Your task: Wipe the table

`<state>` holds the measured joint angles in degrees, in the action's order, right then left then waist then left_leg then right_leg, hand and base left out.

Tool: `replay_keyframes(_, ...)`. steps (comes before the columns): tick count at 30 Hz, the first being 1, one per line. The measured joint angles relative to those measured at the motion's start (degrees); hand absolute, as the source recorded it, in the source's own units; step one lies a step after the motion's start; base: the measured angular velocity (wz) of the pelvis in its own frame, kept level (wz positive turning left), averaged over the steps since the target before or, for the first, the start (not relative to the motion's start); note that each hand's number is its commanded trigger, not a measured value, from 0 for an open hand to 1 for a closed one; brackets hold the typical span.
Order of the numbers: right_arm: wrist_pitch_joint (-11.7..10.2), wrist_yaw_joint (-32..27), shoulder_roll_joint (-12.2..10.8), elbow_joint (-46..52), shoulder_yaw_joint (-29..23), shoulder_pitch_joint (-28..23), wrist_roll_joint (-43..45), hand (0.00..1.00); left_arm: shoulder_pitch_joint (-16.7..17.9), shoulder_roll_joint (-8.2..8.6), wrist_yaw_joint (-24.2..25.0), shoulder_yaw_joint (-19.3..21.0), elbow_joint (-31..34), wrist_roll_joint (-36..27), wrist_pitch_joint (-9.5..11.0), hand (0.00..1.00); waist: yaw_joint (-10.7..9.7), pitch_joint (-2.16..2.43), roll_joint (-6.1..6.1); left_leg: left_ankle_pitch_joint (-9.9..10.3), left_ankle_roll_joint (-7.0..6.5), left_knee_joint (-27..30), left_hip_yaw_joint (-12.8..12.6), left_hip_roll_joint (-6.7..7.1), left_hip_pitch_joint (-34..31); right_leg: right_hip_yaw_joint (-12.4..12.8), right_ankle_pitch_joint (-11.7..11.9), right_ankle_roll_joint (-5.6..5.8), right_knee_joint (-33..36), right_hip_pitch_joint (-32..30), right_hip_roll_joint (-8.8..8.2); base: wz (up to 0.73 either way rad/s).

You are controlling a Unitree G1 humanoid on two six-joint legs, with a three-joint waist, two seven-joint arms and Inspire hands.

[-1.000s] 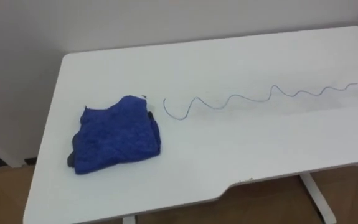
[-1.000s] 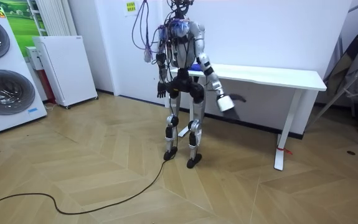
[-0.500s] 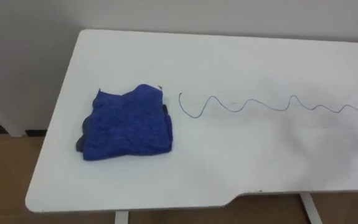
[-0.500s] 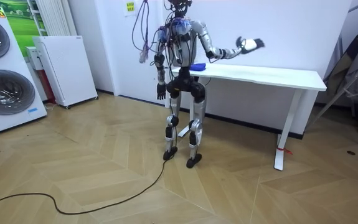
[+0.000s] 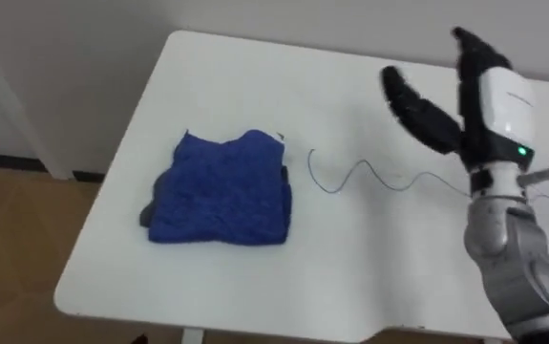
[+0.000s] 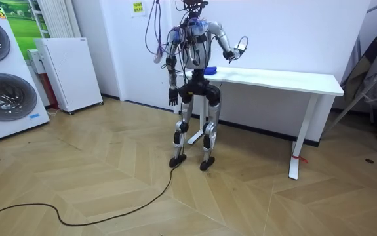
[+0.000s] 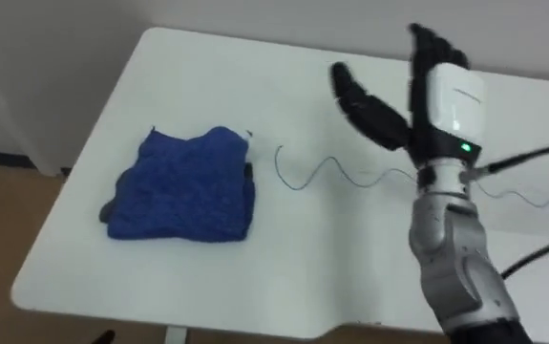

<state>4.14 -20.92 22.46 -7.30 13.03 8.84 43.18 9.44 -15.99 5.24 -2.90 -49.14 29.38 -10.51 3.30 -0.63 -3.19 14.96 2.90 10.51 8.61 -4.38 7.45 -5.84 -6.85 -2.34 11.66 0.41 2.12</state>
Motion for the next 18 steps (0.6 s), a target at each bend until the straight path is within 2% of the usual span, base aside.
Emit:
replay_keyframes(1,0.69,0.45,-0.05,0.05,0.44,0.01,1.18,0.0,-1.44,0.18,0.52,-0.94,0.22,0.1,0.1,0.0,0.2,-0.06,-0.19,-0.94,-0.01,-2.14,-2.49,0.02,-0.43,2.92,-0.05,0.09,0.03,0.35,-0.09,0.71)
replay_keyframes(2,1.09,1.78,-0.03,0.07,0.63,0.1,3.5,0.0,-2.78,0.07,0.72,-1.71,0.74,0.22,0.09,0.0,1.33,0.35,-0.66,-1.97,-1.49,-2.5,-4.99,0.29,-0.65,4.24,-0.28,0.5,0.02,-0.26,-0.02,0.54)
replay_keyframes(3,1.15,2.61,-0.01,0.06,0.99,0.33,4.68,0.0,-3.42,-0.09,0.81,-1.86,0.87,0.23,0.1,0.0,2.04,0.31,-1.01,-2.15,-1.73,-2.45,-5.73,0.44,-0.75,4.11,-0.34,0.64,-0.07,-0.52,0.04,0.0)
replay_keyframes(4,1.23,4.53,-0.3,0.09,2.4,0.83,7.28,0.0,-4.19,-0.26,0.99,-1.71,0.85,0.15,-0.05,0.0,4.43,0.46,-1.56,-2.19,-1.76,-2.25,-6.49,0.68,-0.68,4.03,-0.43,0.78,-0.5,-0.56,0.43,-0.37)
replay_keyframes(5,1.13,6.07,-0.39,0.09,4.52,1.48,10.24,0.0,-3.57,-0.41,1.06,-1.8,0.82,0.12,-0.48,0.0,5.54,0.47,-1.66,-2.17,-1.77,-2.15,-5.85,0.9,-0.14,3.04,-0.4,0.74,-1.38,0.59,0.35,-0.34)
replay_keyframes(7,1.09,7.6,-0.39,0.09,7.44,1.32,13.36,0.0,-2.71,-0.35,1.46,-2.29,0.56,0.13,-0.88,0.0,5.22,0.34,-1.35,-2.16,-1.77,-2.15,-4.66,1.16,0.35,0.77,-0.39,0.74,-2.22,2.43,-0.17,0.24)
replay_keyframes(10,2.32,10.78,-0.43,0.07,10.7,1.31,13.95,0.0,-3.17,-0.32,1.74,-3.0,-0.29,-0.05,-0.73,0.0,5.19,0.14,-0.93,-2.16,-1.77,-2.15,-5.15,1.15,0.36,0.77,-0.39,0.75,-2.07,2.63,-0.29,0.29)
replay_keyframes(13,2.7,13.27,-0.46,0.08,13.91,0.54,13.94,0.0,-3.19,-0.37,1.76,-3.67,-1.11,-0.6,-0.8,0.0,5.11,0.15,-0.31,-2.17,-1.77,-2.13,-4.71,1.18,0.46,-0.47,-0.4,0.75,-2.01,2.89,-0.43,0.08)
replay_keyframes(14,2.9,14.01,-0.48,-0.11,14.9,-0.24,13.94,0.0,-3.43,-0.38,1.85,-4.52,-1.11,-0.59,-0.77,0.0,5.0,-0.02,0.09,-2.17,-1.77,-2.14,-4.4,1.2,0.73,-0.78,-0.4,0.76,-2.05,3.37,-0.51,0.14)
replay_keyframes(18,2.83,17.05,-0.79,-0.81,16.4,-1.8,13.96,0.0,-5.1,-0.25,2.56,-5.28,-1.35,-0.8,-0.08,0.0,4.97,-0.1,0.44,-2.17,-1.77,-2.14,-4.38,1.17,0.92,-0.63,-0.47,0.87,-2.03,3.66,-0.58,0.04)
